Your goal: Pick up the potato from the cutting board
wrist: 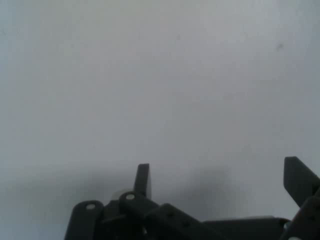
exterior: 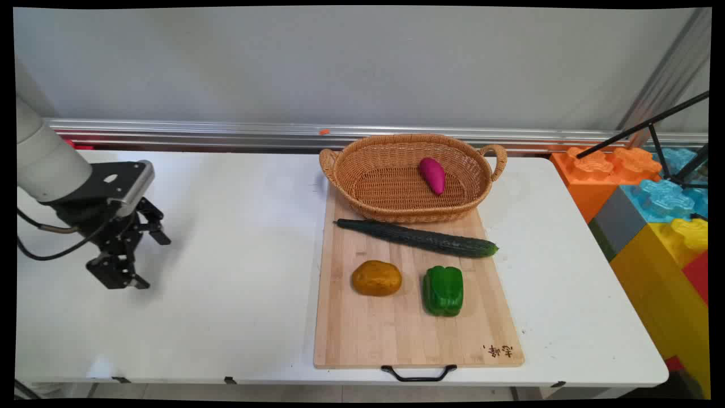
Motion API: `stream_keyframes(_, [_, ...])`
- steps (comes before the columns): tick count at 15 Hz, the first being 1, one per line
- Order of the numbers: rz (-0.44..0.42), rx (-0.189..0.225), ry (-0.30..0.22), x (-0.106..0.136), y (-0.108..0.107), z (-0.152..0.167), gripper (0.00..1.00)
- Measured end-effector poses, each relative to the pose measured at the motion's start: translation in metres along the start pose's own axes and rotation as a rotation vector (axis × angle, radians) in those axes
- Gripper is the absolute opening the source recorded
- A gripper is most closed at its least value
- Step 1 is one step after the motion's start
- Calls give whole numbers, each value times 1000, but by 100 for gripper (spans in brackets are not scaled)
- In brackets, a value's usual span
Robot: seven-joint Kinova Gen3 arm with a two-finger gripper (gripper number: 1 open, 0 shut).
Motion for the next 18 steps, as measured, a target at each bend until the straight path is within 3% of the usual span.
stream_keyframes(7, [-1,41,63,56,-1,2,100])
stream_keyframes(12, [-8,71,104,115,2,-4,100])
stream_keyframes(18, [-6,71,163,183,10,-2,100])
